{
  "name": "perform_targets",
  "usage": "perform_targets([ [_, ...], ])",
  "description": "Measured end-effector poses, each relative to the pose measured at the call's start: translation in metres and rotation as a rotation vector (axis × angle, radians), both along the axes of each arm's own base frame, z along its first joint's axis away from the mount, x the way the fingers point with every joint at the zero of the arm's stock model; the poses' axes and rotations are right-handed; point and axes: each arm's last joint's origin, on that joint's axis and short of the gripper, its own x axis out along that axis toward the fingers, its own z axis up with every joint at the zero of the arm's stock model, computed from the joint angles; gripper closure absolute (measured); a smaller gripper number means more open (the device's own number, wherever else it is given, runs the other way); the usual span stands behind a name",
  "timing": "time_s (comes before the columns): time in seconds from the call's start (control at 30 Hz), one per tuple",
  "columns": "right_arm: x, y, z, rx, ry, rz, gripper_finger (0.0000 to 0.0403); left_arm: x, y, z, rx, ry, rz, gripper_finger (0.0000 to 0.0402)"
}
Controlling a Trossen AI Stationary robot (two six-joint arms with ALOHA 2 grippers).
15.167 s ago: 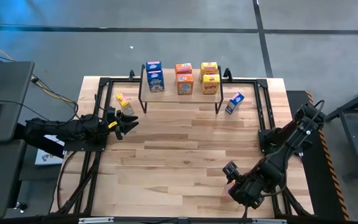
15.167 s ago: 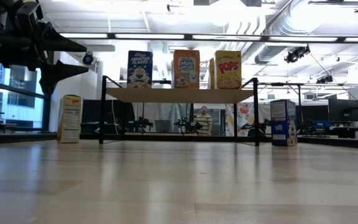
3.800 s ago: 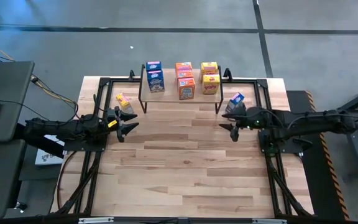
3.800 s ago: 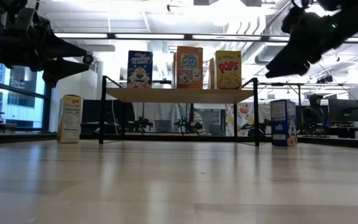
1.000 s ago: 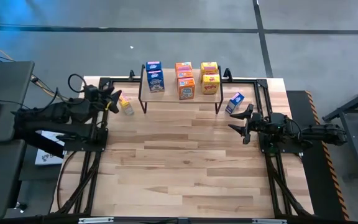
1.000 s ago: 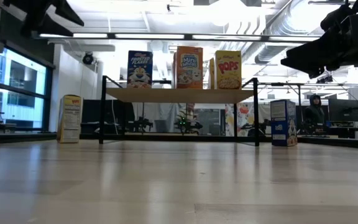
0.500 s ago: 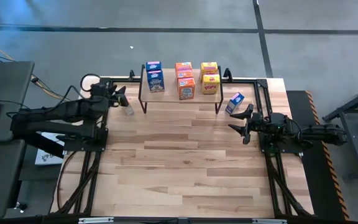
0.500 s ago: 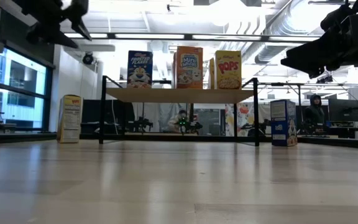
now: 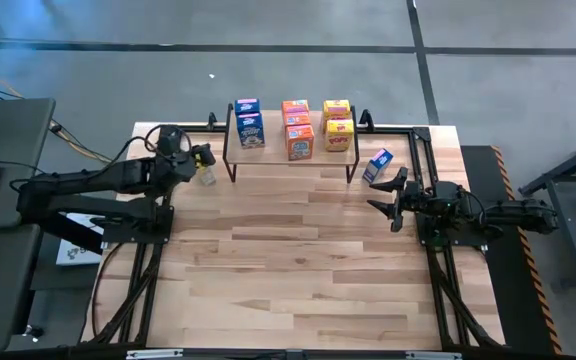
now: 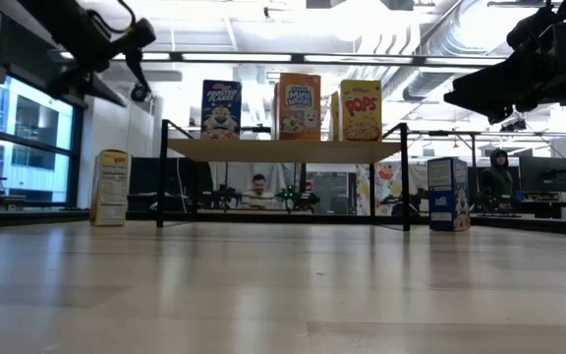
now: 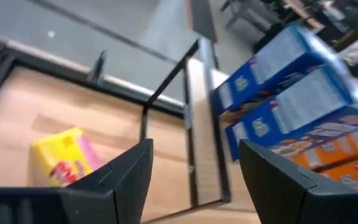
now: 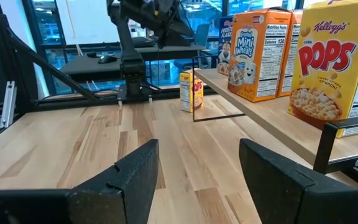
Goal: Stack cereal on shelf
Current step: Put the yellow cereal box aligned with the other yellow cereal boxes on the shelf
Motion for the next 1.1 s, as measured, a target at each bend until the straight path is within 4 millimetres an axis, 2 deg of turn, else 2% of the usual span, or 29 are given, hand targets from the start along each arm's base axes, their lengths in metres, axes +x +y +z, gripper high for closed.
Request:
perform_targets([
  [0.23, 0.000, 0.000, 0.000, 0.000, 0.000, 0.000, 0.0187, -0.006, 0.003, -0.010, -0.065, 0.111, 0.025, 0.0173],
  [0.4, 0.000, 0.000, 0.000, 0.000, 0.000, 0.000, 0.0187, -0.012, 0.006, -0.016, -0.158, 0.129, 0.052, 0.0168],
  [0.8, 0.000, 0.000, 0.000, 0.000, 0.000, -0.003, 0.0187, -0.004, 0.018, -0.032, -0.306, 0.174, 0.134, 0.0090],
  [1.1, 0.000, 0.000, 0.000, 0.000, 0.000, -0.003, 0.0187, 0.001, 0.027, -0.043, -0.363, 0.219, 0.191, 0.0059],
])
